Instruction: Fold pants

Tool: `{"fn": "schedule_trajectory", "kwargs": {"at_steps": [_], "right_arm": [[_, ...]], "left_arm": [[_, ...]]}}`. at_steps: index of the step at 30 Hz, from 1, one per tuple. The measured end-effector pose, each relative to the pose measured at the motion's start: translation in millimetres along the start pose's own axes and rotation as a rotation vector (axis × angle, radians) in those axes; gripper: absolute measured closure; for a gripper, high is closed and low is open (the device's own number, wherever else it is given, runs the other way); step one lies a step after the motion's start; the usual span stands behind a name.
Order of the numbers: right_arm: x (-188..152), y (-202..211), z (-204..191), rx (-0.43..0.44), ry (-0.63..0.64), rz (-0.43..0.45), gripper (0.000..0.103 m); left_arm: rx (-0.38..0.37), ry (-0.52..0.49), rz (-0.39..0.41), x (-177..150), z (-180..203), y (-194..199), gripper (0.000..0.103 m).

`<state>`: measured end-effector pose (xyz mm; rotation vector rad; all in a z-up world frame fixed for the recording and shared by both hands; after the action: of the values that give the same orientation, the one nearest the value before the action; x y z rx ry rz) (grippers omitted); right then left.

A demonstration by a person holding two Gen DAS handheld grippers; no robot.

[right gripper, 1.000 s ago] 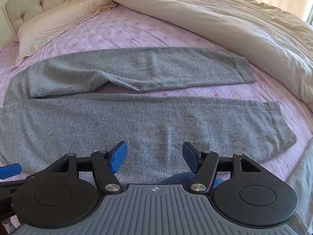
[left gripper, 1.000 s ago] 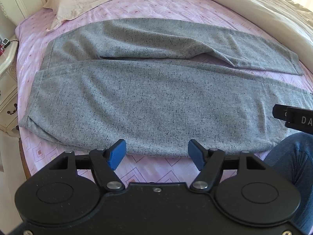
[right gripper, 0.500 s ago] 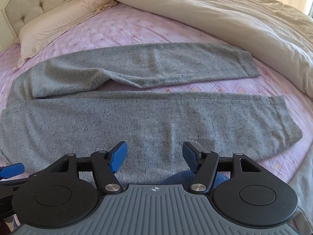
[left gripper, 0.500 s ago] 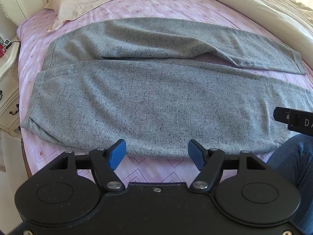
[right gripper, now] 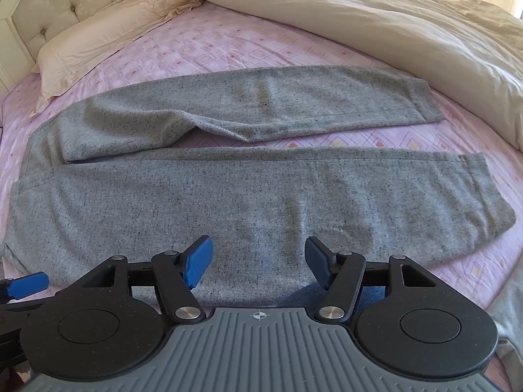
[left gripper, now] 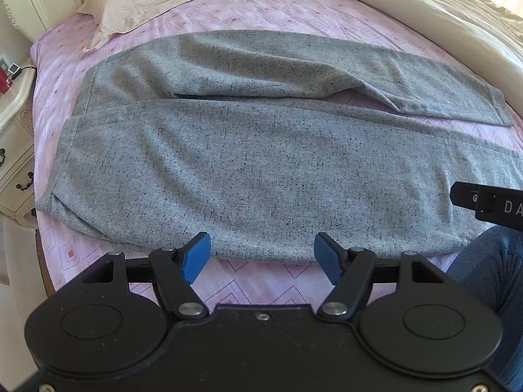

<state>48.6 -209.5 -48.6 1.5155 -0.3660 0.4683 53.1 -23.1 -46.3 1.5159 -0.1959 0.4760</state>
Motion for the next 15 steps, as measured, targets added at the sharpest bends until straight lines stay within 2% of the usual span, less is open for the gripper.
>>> {"fn": "schedule_trajectory", "kwargs": {"at_steps": [3, 5, 8, 15], "right_arm": [[-0.6, -1.8, -0.6, 0.01, 0.006, 0.001, 0.044], [0.1, -2.5, -1.3, 0.009, 0.024, 0.006, 0.053], [4.4, -4.8, 1.3, -0.003, 0.059, 0.012, 0.056], [25.1, -9.7, 39.3, -0.054, 0.057, 0.049, 0.061]], "left_arm": [[0.0, -0.001, 0.0, 0.9, 0.0, -1.6, 0.032], [-0.002, -0.003, 0.006, 2.3, 0.1, -2.3, 0.032], [-0.003, -0.017, 0.016, 7.7, 1.3, -4.9, 0.032], [-0.01, -0.011, 0.044, 33.8, 4.3, -18.5, 0.032]]}}
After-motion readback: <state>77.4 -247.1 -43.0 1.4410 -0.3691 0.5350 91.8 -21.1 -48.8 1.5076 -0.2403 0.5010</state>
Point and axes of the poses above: each gripper's, at about its wrist camera, not at the fingertips, and y roughly against the way its jaws point, z to its right, x to its top, the point moved 2 cm from there along -y, roughly the way its jaws point, and after that the axes turned 15 degrees about y, right-handed, at the moved point
